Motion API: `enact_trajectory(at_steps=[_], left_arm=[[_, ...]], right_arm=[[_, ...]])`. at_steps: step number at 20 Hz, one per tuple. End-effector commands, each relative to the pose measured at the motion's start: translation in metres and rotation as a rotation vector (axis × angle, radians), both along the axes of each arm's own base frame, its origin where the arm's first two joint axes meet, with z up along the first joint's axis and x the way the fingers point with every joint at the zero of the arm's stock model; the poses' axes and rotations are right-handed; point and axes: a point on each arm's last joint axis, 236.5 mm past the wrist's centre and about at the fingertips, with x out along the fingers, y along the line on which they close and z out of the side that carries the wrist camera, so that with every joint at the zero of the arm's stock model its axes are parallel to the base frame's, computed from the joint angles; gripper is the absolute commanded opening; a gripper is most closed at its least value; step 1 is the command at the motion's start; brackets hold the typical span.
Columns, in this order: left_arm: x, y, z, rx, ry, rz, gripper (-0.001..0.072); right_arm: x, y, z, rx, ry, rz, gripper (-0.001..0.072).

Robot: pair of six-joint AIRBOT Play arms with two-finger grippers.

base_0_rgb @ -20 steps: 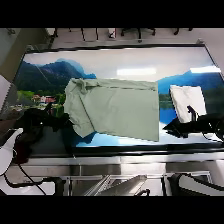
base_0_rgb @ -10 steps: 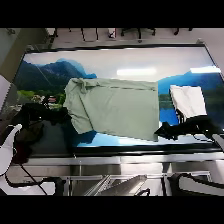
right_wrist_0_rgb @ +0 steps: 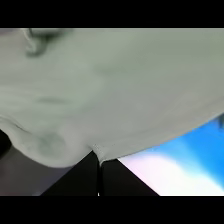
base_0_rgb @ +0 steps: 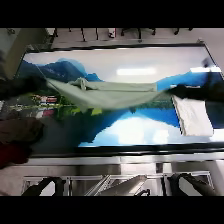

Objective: Fold the shirts.

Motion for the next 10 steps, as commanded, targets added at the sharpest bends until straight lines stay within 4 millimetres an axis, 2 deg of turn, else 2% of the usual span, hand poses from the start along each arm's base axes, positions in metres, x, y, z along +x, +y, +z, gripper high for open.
enact_trajectory(at_steps=[1, 2, 3, 4, 5, 6, 7, 8, 10], left_arm=[[-0.149, -0.015, 0.253, 0.144, -0.681, 0.081, 0.0015], [-0.197, -0.019, 0.295, 0.198, -0.817, 0.115, 0.0016], [-0.239, -0.021, 0.325, 0.26, -0.923, 0.159, 0.0016], [-0.27, -0.022, 0.344, 0.307, -0.998, 0.201, 0.0016], [-0.292, -0.022, 0.356, 0.35, -1.046, 0.239, 0.0016], [-0.306, -0.017, 0.362, 0.385, -1.061, 0.289, 0.0015], [-0.309, -0.009, 0.361, 0.404, -1.039, 0.329, 0.0016], [-0.303, -0.004, 0.355, 0.408, -0.992, 0.335, 0.0016], [-0.27, -0.005, 0.326, 0.4, -0.849, 0.253, 0.0016]], right_arm=[[-0.077, 0.0, 0.251, -0.184, -0.651, -0.129, 0.0026], [-0.111, 0.005, 0.298, -0.247, -0.795, -0.168, 0.0027], [-0.139, 0.01, 0.327, -0.299, -0.891, -0.198, 0.0027], [-0.165, 0.014, 0.346, -0.346, -0.963, -0.221, 0.0027], [-0.181, 0.015, 0.357, -0.389, -1.003, -0.246, 0.0027], [-0.193, 0.015, 0.361, -0.419, -1.028, -0.267, 0.0027], [-0.197, 0.013, 0.361, -0.438, -1.027, -0.279, 0.0027], [-0.195, 0.01, 0.356, -0.443, -0.999, -0.29, 0.0027], [-0.177, 0.005, 0.337, -0.444, -0.913, -0.267, 0.0027]])
